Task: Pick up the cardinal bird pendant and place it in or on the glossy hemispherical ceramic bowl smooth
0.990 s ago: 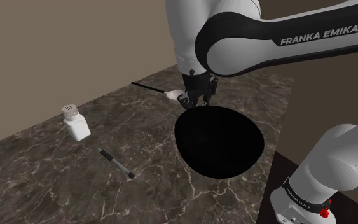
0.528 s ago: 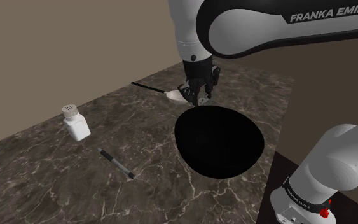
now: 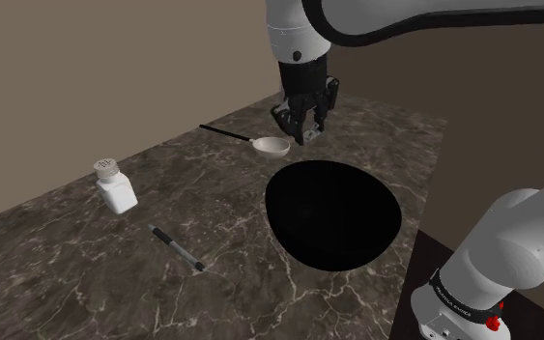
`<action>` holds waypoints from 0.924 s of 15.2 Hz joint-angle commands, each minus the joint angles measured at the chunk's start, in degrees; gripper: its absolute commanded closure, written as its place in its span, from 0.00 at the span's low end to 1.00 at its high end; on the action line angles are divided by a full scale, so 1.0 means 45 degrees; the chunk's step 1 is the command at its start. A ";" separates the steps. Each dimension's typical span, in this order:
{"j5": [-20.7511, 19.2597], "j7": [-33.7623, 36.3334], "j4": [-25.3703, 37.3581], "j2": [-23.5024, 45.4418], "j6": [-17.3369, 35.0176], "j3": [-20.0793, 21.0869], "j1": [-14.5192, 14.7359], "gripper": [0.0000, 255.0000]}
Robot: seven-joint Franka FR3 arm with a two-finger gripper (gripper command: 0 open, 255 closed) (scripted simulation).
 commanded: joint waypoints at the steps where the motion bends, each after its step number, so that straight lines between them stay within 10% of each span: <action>1: -0.0047 -0.0050 0.0391 0.0081 -0.0321 0.0003 -0.0033 1.00; 14: -0.0526 -0.0251 0.3435 0.0968 -0.2586 0.0235 -0.0264 1.00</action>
